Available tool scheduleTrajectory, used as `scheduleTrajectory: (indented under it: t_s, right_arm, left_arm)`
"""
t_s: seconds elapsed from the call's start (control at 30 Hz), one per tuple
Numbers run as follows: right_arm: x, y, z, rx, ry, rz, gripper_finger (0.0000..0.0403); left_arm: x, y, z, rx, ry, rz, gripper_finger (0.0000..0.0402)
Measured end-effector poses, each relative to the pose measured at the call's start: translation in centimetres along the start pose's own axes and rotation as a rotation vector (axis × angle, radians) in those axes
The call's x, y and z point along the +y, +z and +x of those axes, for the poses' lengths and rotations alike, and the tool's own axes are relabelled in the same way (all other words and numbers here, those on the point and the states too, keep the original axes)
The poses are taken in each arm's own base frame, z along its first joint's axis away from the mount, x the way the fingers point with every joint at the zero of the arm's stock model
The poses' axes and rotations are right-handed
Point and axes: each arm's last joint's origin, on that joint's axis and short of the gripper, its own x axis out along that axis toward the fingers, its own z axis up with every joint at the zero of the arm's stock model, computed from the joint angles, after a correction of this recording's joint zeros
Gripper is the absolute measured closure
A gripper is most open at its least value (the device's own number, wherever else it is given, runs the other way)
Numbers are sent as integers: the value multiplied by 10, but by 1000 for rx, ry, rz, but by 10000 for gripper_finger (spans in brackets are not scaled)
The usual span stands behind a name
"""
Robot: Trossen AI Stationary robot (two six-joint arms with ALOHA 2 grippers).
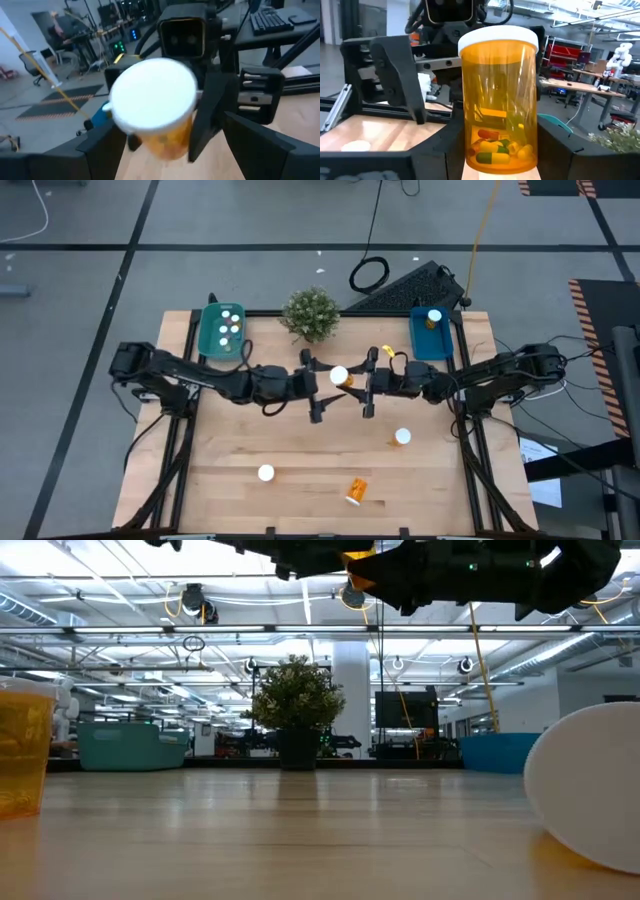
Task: Pick and place medicine bottles into bin by pill shape (circle, oval)
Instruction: Put the big orange pill bottle into the blue bin
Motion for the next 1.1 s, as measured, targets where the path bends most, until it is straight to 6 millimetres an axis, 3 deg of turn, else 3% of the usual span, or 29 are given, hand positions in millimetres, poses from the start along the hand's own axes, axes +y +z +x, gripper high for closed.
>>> scheduleTrajectory:
  t_s: [0.23,0.53,0.77,0.97,1.1]
  right_arm:
    - [0,1,0,-10,5,-17,225]
    - [0,3,0,-33,25,-38,224]
    - [0,3,0,-35,24,-42,224]
    - [0,2,0,-25,11,-30,223]
    - [-1,-3,0,27,-32,2,199]
  left_arm:
    - [-2,-6,11,-72,-60,-16,82]
    - [2,-6,12,-84,-89,-39,163]
    - [4,-6,13,-84,-92,-39,204]
    - [6,-8,13,-61,-91,-28,210]
    - [9,-12,15,-27,-80,-14,203]
